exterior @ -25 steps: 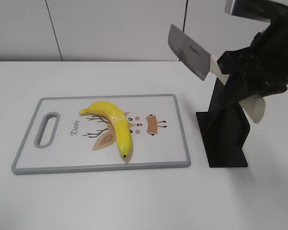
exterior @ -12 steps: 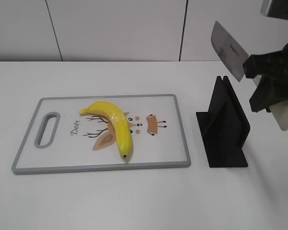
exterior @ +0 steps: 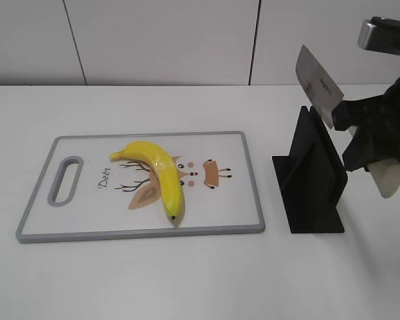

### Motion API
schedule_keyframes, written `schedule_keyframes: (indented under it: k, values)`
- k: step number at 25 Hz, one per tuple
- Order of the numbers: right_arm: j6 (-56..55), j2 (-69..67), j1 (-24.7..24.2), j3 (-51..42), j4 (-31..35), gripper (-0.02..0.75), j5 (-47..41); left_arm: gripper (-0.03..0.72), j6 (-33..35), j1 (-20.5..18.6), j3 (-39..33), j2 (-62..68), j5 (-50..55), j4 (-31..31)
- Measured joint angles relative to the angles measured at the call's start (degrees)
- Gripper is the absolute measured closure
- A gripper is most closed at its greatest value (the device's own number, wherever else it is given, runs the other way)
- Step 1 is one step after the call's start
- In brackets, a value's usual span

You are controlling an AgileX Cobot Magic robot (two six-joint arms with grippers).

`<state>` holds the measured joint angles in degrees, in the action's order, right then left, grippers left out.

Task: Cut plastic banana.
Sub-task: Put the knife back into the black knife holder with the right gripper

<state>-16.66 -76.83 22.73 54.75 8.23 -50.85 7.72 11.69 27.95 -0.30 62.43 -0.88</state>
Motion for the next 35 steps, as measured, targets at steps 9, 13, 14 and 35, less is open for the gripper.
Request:
schedule_keyframes:
  k: [9, 13, 14, 35]
  values:
    - [-0.1, 0.0, 0.0, 0.0, -0.8, 0.57, 1.8, 0.14, 0.0, 0.0, 0.0, 0.0, 0.0, 0.0]
    - [-0.9, 0.0, 0.0, 0.0, -2.6, 0.57, 1.9, 0.14, 0.0, 0.0, 0.0, 0.0, -0.1, 0.1]
    - [-0.9, 0.0, 0.0, 0.0, -2.8, 0.57, 1.9, 0.14, 0.0, 0.0, 0.0, 0.0, -0.1, 0.1]
    - [-1.1, -7.8, 0.0, 0.0, -3.5, 0.57, 3.4, 0.222, 0.0, -9.6, 0.0, 0.0, -0.1, -0.1]
